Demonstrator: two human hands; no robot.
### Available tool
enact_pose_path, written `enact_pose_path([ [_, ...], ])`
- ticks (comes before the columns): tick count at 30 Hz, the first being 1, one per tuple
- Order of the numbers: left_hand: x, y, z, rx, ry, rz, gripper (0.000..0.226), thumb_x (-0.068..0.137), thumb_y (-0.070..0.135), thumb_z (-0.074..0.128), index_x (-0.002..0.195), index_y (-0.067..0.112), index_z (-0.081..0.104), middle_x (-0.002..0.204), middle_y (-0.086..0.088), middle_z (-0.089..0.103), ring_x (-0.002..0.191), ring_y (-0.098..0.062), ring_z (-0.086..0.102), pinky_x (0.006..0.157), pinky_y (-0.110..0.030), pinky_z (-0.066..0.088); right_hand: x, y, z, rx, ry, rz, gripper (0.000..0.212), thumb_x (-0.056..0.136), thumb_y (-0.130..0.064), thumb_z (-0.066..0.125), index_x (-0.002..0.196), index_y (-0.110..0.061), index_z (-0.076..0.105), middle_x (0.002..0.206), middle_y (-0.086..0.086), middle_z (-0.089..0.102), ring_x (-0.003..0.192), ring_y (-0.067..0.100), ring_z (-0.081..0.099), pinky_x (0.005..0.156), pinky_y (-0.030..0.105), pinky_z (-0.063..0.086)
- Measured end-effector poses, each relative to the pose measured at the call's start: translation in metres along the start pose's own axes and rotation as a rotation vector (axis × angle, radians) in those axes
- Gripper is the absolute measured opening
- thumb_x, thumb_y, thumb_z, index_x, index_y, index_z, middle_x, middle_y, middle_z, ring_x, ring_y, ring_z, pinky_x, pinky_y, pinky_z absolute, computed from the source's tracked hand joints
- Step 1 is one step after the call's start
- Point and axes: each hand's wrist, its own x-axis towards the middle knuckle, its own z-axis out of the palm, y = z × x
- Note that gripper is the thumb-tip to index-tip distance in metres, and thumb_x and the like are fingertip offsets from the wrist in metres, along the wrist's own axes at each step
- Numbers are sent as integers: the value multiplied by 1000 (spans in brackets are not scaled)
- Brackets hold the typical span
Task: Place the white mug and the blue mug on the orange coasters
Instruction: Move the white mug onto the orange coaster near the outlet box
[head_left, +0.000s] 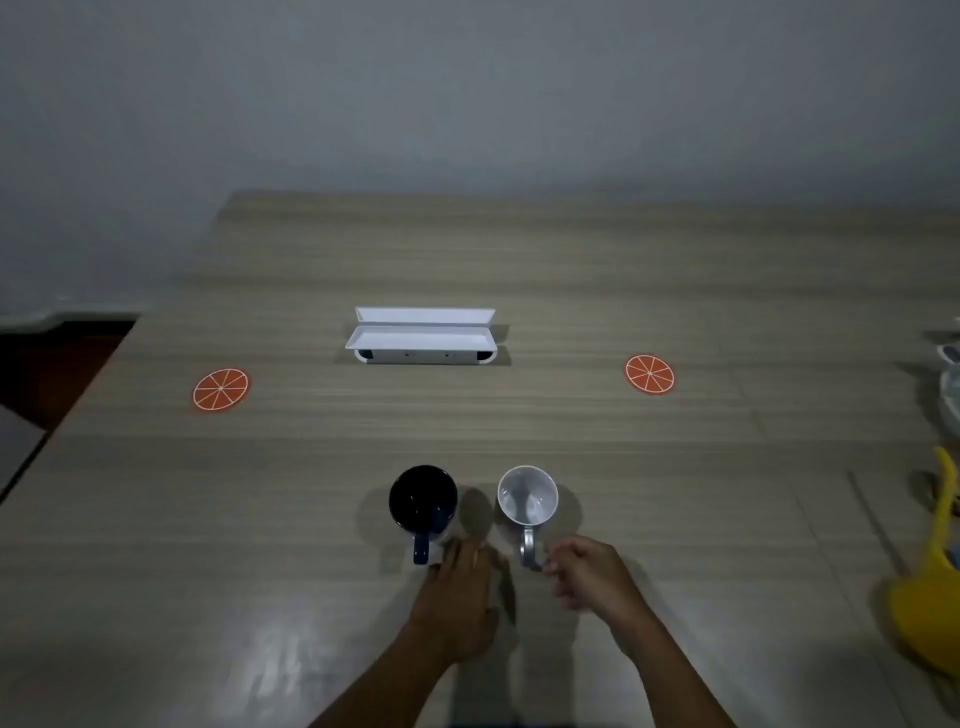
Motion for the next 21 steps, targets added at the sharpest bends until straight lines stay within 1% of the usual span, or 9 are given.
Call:
enact_pose_path([
  [3,-2,-4,6,83,-11,6,74,87,44,54,148,14,24,162,-11,18,149,-33,17,111,-45,32,-5,-3,4,56,-113,61,18,100,-19,58,106,-9,71,83,9,74,52,18,59,50,26,47],
  [5,-2,-5,7,85,16,11,74,85,44,55,146,16,25,162,-10,17,150,-32,17,110,-43,32,-10,-4,8,111,-199,94,18,100,-22,58,110,-12,69,89,11,76,59,22,63,52,28,51],
  [8,-1,-4,8,69,32,17,74,85,42,57,147,18,25,162,-8,17,150,-31,16,110,-42,30,-11,-5,11,155,-260,101,20,100,-24,59,116,-14,67,109,19,75,74,30,68,57,32,54],
  [10,-1,-5,10,56,29,16,75,85,42,58,147,18,24,163,-8,16,150,-30,15,111,-42,29,-11,-5,14,162,-242,95,20,99,-22,61,115,-13,67,114,20,74,80,32,72,59,32,55],
  [12,-1,-3,11,60,20,8,77,85,42,57,148,17,22,164,-9,13,151,-30,13,113,-44,27,-10,-3,16,170,-207,73,17,98,-19,62,113,-11,66,110,19,74,87,37,76,60,31,56],
  [14,0,-2,13,96,25,-1,79,84,42,57,149,18,19,165,-11,10,152,-33,9,116,-49,22,-9,-1,15,201,-169,48,16,98,-15,62,113,-8,63,107,18,75,96,43,75,59,31,55],
  [16,3,1,14,110,30,-13,83,83,43,57,151,20,14,165,-12,7,153,-35,3,118,-54,15,-8,-1,11,228,-153,26,17,98,-12,61,114,-5,60,109,21,75,98,45,73,59,32,53],
  [19,11,6,15,60,-1,-23,91,84,48,58,154,22,5,167,-9,-1,153,-32,-8,120,-58,3,-7,-3,2,236,-150,-6,20,99,-12,60,116,-2,58,111,26,74,98,41,74,61,33,52],
  [21,21,10,16,53,-24,-17,101,82,58,59,155,23,-2,168,-6,-10,153,-31,-15,120,-64,-2,-7,-5,-5,233,-140,-32,19,99,-11,60,116,-1,59,109,24,75,97,35,76,62,33,53],
])
